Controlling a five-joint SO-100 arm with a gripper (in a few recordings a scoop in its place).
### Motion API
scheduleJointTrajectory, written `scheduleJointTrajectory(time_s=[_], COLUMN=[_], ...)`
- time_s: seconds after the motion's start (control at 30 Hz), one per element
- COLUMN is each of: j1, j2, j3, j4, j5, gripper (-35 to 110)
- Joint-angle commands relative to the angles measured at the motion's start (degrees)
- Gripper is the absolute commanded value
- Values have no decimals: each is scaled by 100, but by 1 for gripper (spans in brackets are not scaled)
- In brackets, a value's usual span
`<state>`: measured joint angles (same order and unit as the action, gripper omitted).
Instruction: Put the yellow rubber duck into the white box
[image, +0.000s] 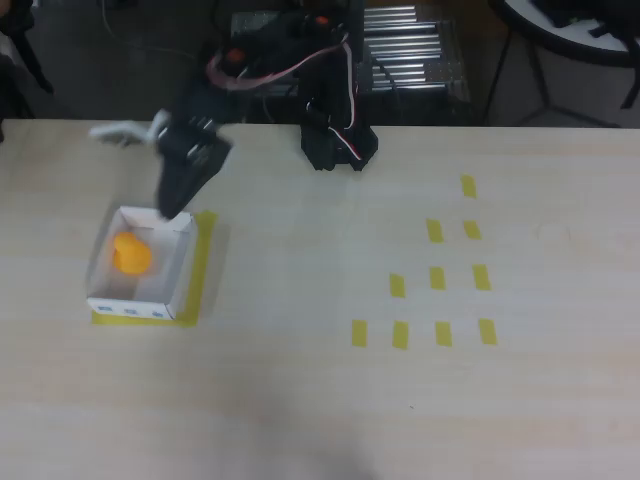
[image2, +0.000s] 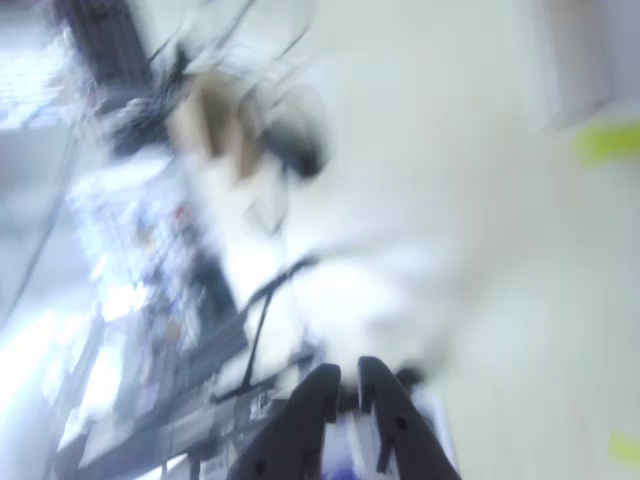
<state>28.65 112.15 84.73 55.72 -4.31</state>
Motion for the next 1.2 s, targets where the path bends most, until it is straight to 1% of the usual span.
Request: scheduleJointTrajectory(time_s=[0.0,0.1,0.2,0.3,0.43,0.67,0.87,1.0,1.17], j1=[-1327,-2118,-2575,-2654,-2646,-2813,-2646,-2681,-2681], j2=[3278,4702,6073,7137,7699,7893,7893,7893,7893], j3=[1301,2997,5106,6873,8200,9158,9097,9097,9097], j4=[422,483,123,-193,-237,-79,149,158,158], j5=[255,519,659,747,896,1248,1354,1327,1327], gripper=[0,0,0,0,0,0,0,2,0])
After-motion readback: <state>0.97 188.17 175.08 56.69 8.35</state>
